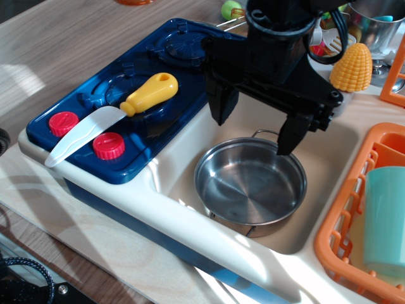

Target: Put pan on stove from sink

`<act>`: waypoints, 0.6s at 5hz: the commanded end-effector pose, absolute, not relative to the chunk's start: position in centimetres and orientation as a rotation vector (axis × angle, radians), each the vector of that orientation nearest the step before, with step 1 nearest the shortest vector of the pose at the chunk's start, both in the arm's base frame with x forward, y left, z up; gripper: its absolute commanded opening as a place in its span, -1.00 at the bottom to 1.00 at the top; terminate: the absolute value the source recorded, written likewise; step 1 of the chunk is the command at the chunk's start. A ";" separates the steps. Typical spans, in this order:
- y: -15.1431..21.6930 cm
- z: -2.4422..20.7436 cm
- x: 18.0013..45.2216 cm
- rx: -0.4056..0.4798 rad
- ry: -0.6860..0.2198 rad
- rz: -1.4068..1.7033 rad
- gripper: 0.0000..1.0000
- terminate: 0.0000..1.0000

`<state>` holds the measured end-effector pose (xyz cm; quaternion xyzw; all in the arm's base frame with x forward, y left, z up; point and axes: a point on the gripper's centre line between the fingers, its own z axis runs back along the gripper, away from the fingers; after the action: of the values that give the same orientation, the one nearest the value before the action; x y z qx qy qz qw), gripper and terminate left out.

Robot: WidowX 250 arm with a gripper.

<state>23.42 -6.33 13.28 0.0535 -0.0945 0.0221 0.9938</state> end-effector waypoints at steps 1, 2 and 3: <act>-6.3 13.3 23.4 0.107 -0.189 0.044 1.00 -1.00; -5.9 13.5 23.4 0.138 -0.214 0.133 1.00 -1.00; -5.7 13.0 22.9 0.136 -0.231 0.261 1.00 -1.00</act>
<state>21.74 -5.91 11.87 0.0733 -0.1004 0.1646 0.9785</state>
